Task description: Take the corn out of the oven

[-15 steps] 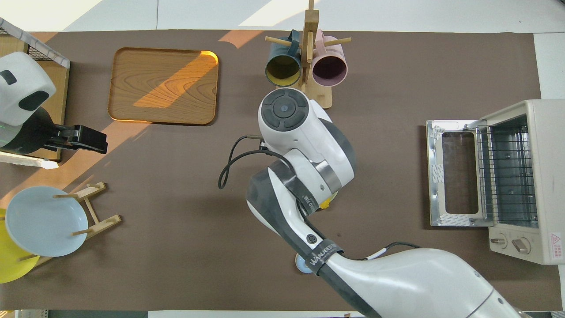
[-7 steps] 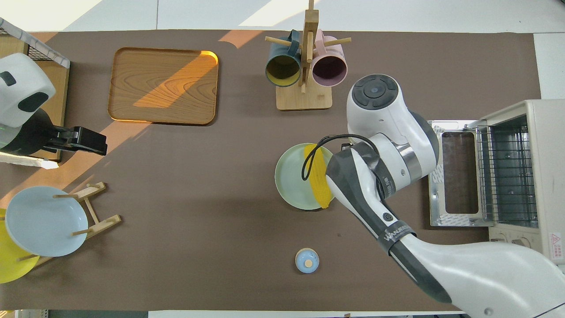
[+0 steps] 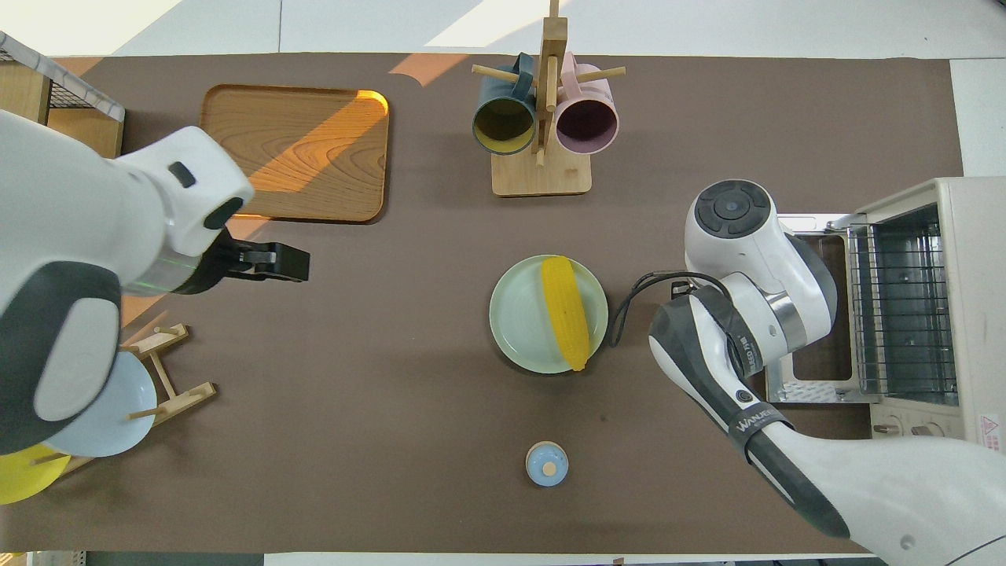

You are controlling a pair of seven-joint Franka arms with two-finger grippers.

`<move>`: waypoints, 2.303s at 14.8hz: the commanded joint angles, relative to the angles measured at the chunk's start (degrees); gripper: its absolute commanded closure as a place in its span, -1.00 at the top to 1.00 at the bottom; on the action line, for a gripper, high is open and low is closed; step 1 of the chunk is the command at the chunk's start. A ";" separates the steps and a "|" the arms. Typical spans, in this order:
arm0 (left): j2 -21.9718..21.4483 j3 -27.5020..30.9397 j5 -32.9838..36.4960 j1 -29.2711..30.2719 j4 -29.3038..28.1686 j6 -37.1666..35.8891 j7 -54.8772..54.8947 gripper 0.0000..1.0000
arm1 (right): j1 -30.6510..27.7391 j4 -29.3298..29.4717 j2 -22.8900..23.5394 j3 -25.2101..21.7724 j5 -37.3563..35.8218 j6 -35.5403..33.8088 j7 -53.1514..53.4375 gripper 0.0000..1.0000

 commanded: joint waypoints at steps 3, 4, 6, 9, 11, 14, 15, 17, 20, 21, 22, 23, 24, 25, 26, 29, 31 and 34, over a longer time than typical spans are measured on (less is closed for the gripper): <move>-0.39 0.66 -1.19 -10.66 -8.98 11.17 -12.53 1.00 | -4.20 -3.59 -2.38 0.79 -3.88 3.26 -5.23 -1.00; 1.27 0.75 -1.19 -13.21 -9.51 13.72 -16.30 1.00 | -4.38 -3.68 -2.46 0.70 -4.41 3.26 -5.67 -1.00; 6.01 0.66 -1.19 -17.53 -9.43 18.38 -24.38 1.00 | -5.09 -3.86 -2.46 0.79 -5.38 3.26 -5.94 -1.00; 11.99 0.66 -1.27 -23.50 -9.34 26.81 -31.34 1.00 | -5.17 -3.77 -2.46 0.70 -5.82 2.74 -6.03 -1.00; 17.16 0.84 -1.19 -27.71 -7.34 31.91 -33.82 1.00 | -5.09 -3.77 -3.42 0.70 -8.00 1.77 -6.81 -1.00; 26.05 1.10 -0.66 -32.04 -0.84 33.26 -36.19 1.00 | -6.22 -3.33 -5.88 0.70 -8.19 -0.42 -11.20 -1.00; 26.94 1.10 -0.48 -32.31 0.23 33.52 -36.20 1.00 | -6.84 -3.24 -6.67 0.70 -8.19 -1.21 -12.78 -1.00; 28.44 1.10 1.09 -33.80 0.77 34.66 -36.20 1.00 | -8.42 -3.16 -8.69 0.70 -8.19 -2.70 -16.03 -1.00; 28.71 1.10 5.14 -33.89 -0.11 35.10 -36.02 1.00 | -12.19 -3.07 -11.51 0.70 -8.10 -4.73 -22.44 -1.00; 28.80 1.10 5.58 -33.89 -0.11 35.28 -36.02 1.00 | -13.42 -2.98 -12.39 0.70 -8.10 -5.17 -24.73 -1.00; 28.88 1.10 6.89 -33.63 -0.03 35.80 -35.85 1.00 | -14.48 -2.54 -12.83 0.70 -8.10 -5.87 -26.75 -1.00; 29.32 1.10 8.20 -33.28 -0.03 36.42 -35.76 1.00 | -15.88 -1.93 -13.18 0.70 -8.02 -6.57 -28.43 -1.00; 29.85 1.10 8.57 -33.19 0.06 37.29 -35.85 1.00 | -16.77 -1.84 -13.62 0.70 -7.93 -7.01 -29.75 -1.00; 29.94 1.10 8.66 -33.27 0.06 37.56 -35.85 1.00 | -17.47 -1.84 -14.58 0.79 -7.75 -7.02 -31.15 -1.00; 30.03 1.19 8.83 -33.45 0.06 37.57 -35.85 1.00 | -18.17 -1.84 -15.38 0.79 -7.32 -7.45 -32.39 -1.00; 30.03 1.19 9.27 -32.93 0.24 38.62 -35.76 1.00 | -19.50 -1.66 -17.84 0.79 -7.05 -9.65 -35.38 -1.00; 30.81 1.19 9.27 -31.61 1.02 39.93 -35.67 1.00 | -19.15 0.26 -19.77 0.88 -6.35 -11.93 -35.82 -1.00; 31.26 1.28 9.27 -31.52 0.85 40.47 -35.67 1.00 | -18.80 10.16 -20.04 0.88 3.64 -18.95 -35.82 -1.00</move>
